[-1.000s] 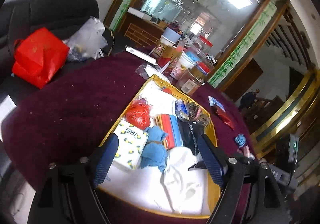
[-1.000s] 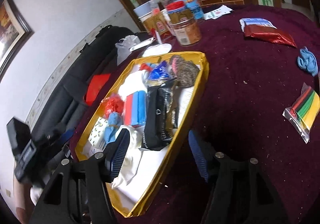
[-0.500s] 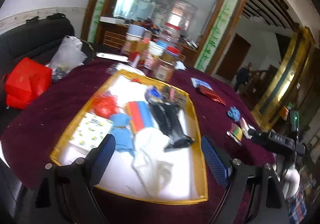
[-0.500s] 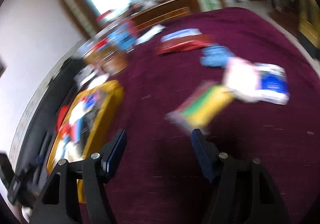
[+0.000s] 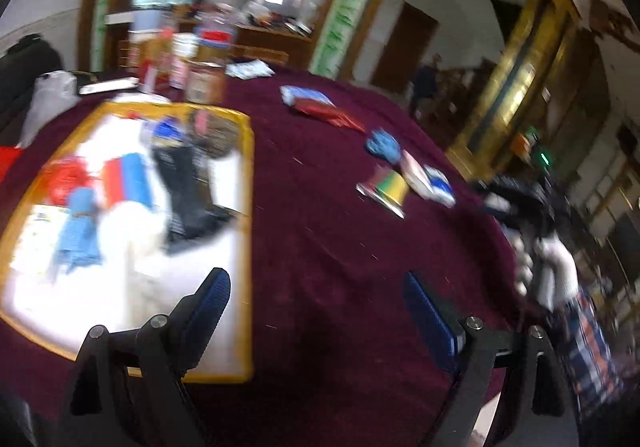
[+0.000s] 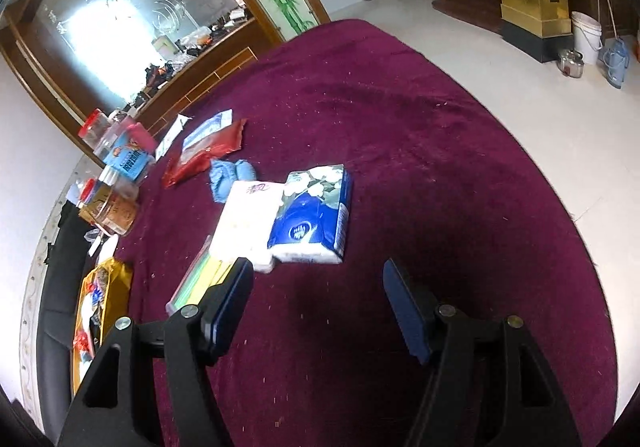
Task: Organize soft objects
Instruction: 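Grasp the blue Vinda tissue pack on the table with the right tool, then grasp the pink tissue pack with the left tool while the right tool holds the Vinda pack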
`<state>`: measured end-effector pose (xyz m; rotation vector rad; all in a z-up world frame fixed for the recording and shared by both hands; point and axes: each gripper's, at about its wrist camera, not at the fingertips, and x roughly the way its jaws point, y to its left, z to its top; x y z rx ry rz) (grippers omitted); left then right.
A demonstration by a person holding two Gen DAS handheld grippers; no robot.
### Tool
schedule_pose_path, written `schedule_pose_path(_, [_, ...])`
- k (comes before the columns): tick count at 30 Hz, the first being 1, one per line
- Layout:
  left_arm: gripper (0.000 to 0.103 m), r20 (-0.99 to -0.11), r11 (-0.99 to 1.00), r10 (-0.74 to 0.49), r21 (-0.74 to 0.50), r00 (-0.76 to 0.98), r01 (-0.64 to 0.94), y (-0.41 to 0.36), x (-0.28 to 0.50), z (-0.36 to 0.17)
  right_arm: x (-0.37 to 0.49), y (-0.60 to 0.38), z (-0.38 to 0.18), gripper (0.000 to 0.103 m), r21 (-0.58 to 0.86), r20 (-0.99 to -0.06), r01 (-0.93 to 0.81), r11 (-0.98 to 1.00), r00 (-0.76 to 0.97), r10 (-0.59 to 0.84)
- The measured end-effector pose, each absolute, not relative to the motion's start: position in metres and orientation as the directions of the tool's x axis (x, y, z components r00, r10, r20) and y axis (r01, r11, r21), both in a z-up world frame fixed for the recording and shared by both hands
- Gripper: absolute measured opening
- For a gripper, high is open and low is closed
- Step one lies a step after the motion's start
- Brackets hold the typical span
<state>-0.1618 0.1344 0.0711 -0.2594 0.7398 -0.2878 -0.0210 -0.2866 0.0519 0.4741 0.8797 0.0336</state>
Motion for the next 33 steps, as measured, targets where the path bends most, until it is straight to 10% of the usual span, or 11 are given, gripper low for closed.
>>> schedule_pose_path(11, [0.090, -0.667, 0.927, -0.371, -0.308, 0.646, 0.215, 0.096, -0.155, 0.074, 0.045, -0.248, 0.027, 0.066, 0.189, -0.813, 0.161, 0.969, 0.578, 0.063])
schedule_pose_path(33, [0.090, -0.739, 0.883, -0.462, -0.330, 0.491, 0.335, -0.041, 0.004, 0.078, 0.036, -0.308, 0.024, 0.052, 0.470, -0.740, 0.227, 0.853, 0.629, 0.240])
